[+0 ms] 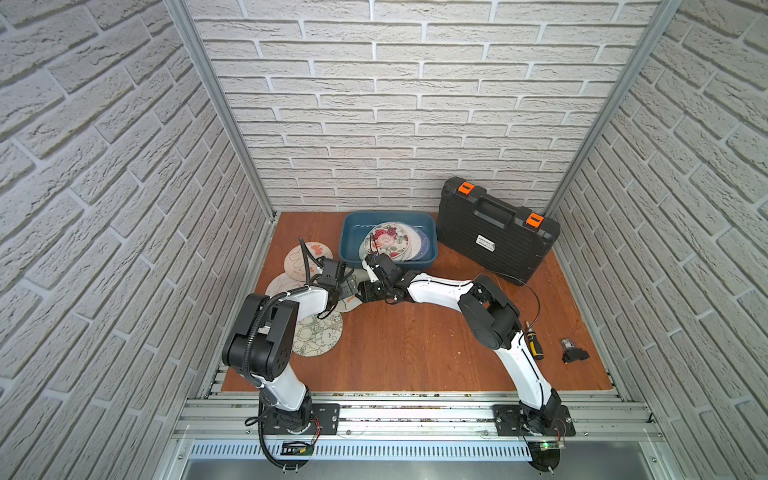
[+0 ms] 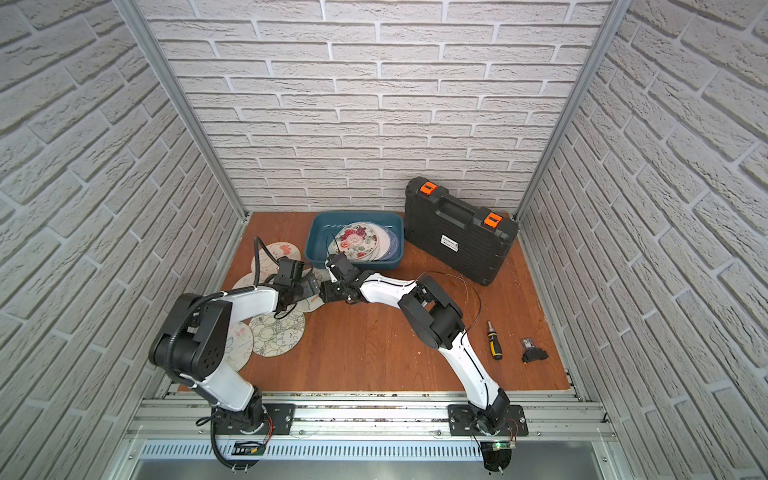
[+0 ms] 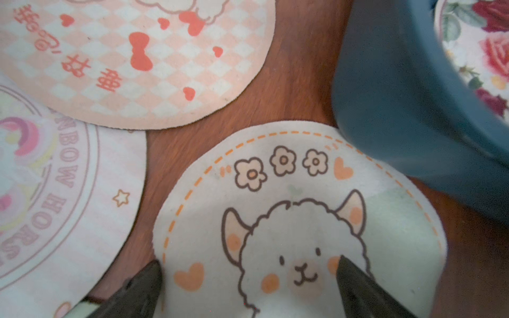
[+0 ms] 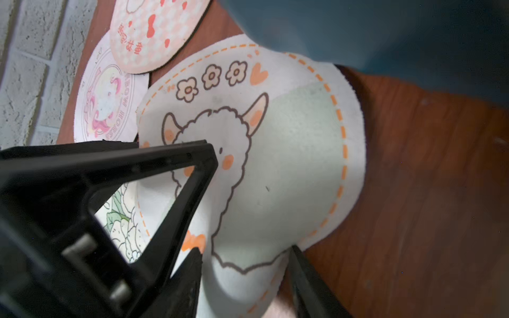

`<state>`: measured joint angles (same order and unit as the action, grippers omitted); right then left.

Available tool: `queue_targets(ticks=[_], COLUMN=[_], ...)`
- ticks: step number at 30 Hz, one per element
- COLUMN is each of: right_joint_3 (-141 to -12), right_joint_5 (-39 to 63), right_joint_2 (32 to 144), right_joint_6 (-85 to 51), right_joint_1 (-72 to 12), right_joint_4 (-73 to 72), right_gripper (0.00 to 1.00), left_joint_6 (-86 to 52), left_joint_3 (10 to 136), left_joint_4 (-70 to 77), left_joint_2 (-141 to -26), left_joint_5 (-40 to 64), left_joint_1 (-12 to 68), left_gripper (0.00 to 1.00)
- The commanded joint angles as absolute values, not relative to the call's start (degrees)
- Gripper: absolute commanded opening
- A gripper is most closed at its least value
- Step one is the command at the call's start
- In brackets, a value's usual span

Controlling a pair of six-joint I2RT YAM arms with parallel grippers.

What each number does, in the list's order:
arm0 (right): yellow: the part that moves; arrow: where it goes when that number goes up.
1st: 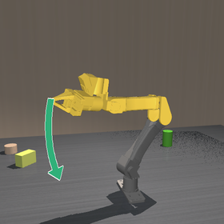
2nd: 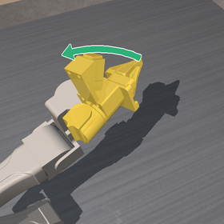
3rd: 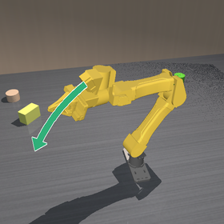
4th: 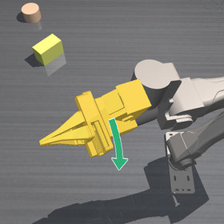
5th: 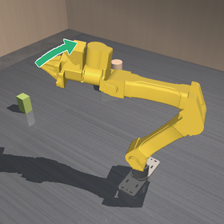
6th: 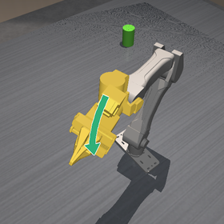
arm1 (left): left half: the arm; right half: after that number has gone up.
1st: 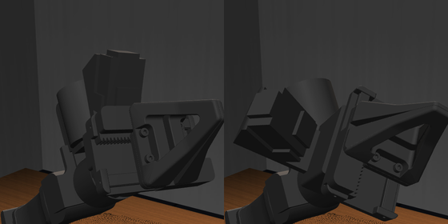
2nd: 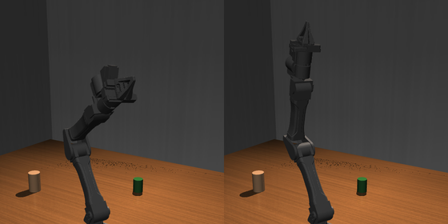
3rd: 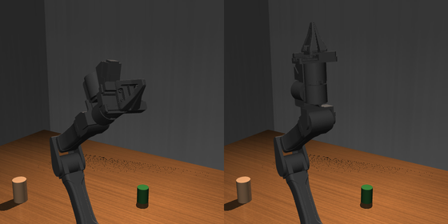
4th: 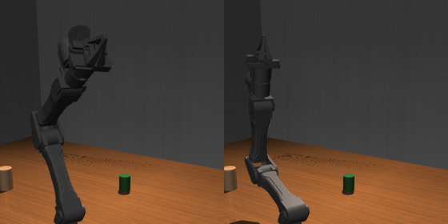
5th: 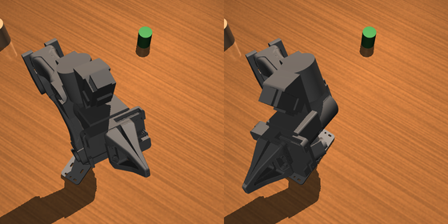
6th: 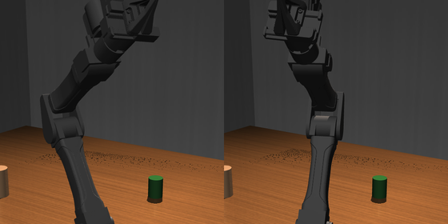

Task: Put the coasters into the storage box
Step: Pick up the coaster from the center of the board.

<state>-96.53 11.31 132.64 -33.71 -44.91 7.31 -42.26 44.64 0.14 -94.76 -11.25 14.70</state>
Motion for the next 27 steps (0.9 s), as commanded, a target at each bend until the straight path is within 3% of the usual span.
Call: queue_targets(ticks=[1, 3, 9, 11, 27], right_joint_3=[-96.48, -96.55, -96.86, -96.52, -87.6], right_joint_5=[14.76, 14.81, 15.36, 15.04, 7.6], right_joint_2=[135.44, 135.4, 135.57, 135.2, 121.4], right_joint_6=[-33.93, -34.08, -34.41, -34.03, -26.23], right_joint_1=[-46.49, -46.49, -46.47, -46.49, -46.49], right_joint_4=[7.92, 7.61, 6.95, 6.86, 9.13], right_gripper=[0.5, 0.45, 0.13, 0.06, 0.06], left_joint_6=[-43.77, -43.7, -43.59, -43.59, -41.17], left_joint_3=[44.41, 44.46, 44.47, 44.52, 43.28], left_joint_4=[-1.04, -1.22, -1.49, -1.71, -5.72], left_joint_2=[-97.13, -97.12, -96.7, -96.48, -84.38], left_joint_5=[-7.12, -7.14, -7.17, -7.21, -8.38], left_joint_1=[14.78, 14.85, 14.8, 14.82, 15.01], left_gripper=[0.98, 0.98, 0.98, 0.98, 0.98])
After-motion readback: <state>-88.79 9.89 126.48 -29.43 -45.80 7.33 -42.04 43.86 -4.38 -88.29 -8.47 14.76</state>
